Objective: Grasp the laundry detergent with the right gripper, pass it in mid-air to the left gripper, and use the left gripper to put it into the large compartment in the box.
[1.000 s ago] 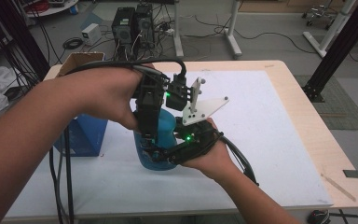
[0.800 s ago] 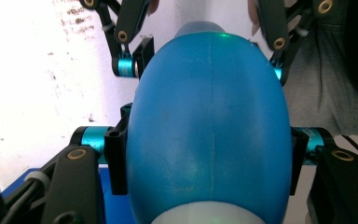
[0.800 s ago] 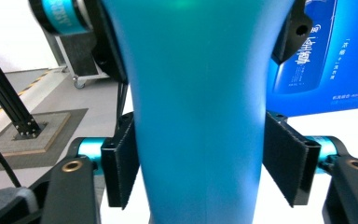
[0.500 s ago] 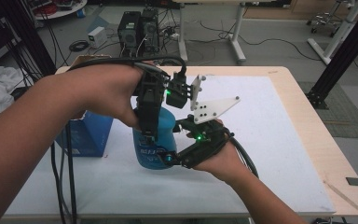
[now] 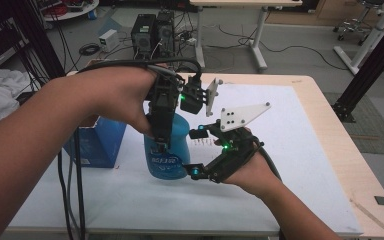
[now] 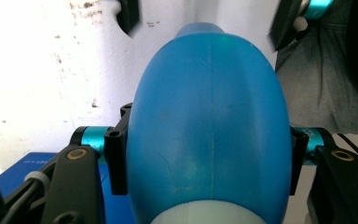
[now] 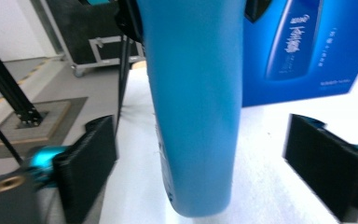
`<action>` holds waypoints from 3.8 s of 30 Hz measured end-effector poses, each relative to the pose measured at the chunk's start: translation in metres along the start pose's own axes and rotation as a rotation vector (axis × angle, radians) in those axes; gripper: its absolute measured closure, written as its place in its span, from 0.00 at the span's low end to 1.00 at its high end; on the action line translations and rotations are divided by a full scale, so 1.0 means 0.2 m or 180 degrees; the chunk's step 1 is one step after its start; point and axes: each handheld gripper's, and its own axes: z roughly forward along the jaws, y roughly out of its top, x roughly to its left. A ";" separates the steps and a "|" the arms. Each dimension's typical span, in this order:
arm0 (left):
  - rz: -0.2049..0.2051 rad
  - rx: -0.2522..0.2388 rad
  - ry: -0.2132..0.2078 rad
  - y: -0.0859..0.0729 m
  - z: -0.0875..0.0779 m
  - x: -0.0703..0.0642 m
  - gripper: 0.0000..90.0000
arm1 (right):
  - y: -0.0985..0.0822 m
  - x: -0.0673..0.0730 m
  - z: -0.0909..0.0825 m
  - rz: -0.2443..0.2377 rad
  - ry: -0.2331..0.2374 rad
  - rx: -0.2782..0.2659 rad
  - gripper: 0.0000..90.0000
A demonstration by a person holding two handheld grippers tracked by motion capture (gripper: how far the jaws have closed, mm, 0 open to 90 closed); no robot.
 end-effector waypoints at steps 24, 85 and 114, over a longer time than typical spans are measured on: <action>-0.1537 -0.0065 0.0019 -0.40 -0.52 0.19 0.43 | 0.15 -0.07 -0.25 -0.0156 -0.0261 0.0484 0.01; -0.3295 0.0120 -0.0091 -1.02 0.09 0.53 0.43 | 0.17 -0.08 -0.30 -0.0162 -0.0434 0.0605 0.01; -0.2221 0.0124 -0.0075 -0.99 0.36 0.51 0.43 | 0.16 -0.08 -0.31 -0.0124 -0.0479 0.0680 0.01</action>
